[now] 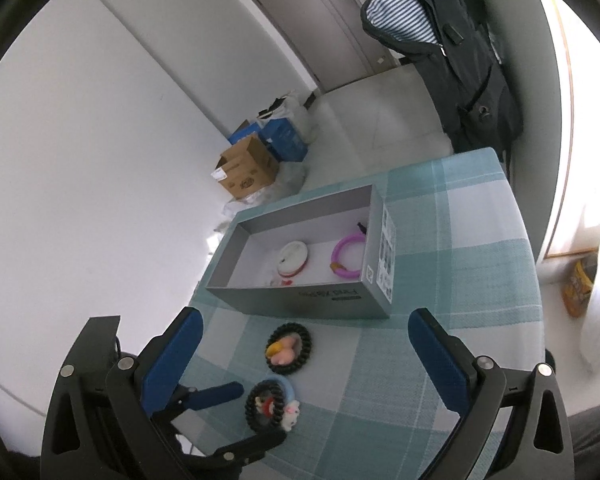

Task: Organize jewelry
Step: 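Withdraw both open tools from the box back over the table, then lower the left tool onto the black coiled hair tie and close it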

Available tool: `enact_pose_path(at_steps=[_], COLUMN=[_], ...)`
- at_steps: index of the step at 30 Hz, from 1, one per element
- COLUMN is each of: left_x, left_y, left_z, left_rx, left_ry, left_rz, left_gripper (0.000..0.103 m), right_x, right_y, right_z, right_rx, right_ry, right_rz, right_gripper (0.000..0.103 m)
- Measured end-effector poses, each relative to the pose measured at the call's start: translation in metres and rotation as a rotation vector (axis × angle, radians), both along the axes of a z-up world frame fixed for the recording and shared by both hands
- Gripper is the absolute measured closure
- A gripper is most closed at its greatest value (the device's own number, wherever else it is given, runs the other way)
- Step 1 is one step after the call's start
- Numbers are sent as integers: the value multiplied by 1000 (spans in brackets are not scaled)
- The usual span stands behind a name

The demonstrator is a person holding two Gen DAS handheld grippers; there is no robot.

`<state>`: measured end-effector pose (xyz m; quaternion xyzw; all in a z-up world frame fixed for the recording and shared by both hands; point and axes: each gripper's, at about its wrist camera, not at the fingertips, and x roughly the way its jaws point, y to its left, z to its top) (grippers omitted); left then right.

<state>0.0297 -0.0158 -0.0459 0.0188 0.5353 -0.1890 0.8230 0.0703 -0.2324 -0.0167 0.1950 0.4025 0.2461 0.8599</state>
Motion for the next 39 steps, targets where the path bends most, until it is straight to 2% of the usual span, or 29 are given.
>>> enact_pose_path(at_steps=[4,7,16,18,20,23,26,29,32,35,39], left_x=[-4,-6,-7,-8,-8,-6,-3,-5,-5,0,7], left_y=[-3,-4,-4,-5,-5,-3,5,8,16,36,52], left_z=[3,3,2,3,5,1,-1,6,11,6,-4], left_rx=[-9,-17,2,-5,-8,-9,-50,-60,-32,-11,-95], left_ry=[-26,-22,-41,-49,-55,-40,-12,-39,-64,-39,42], left_rz=[-21,-31,-30,-32,-34,-24,1,7,36,113,169], left_gripper=[39,58,66,71,83,83,83,83,83,82,82], right_x=[1,2,1,1,1,1,1,1,2,2,4], right_y=[0,0,-1,-1,-1,-2,-2,-2,-2,-2,-2], right_z=[-1,-2,-3,-3,-3,-4,-3,-3,-4,-5,-6], right_rx=[0,0,-4,-6,-6,-4,-4,-3,-5,-3,6], right_ry=[4,9,11,12,13,18,20,19,20,21,28], right_rz=[-2,-7,-19,-21,-23,-27,-28,-28,-26,-25,-25], right_gripper=[0,0,0,0,0,0,0,0,0,0,0])
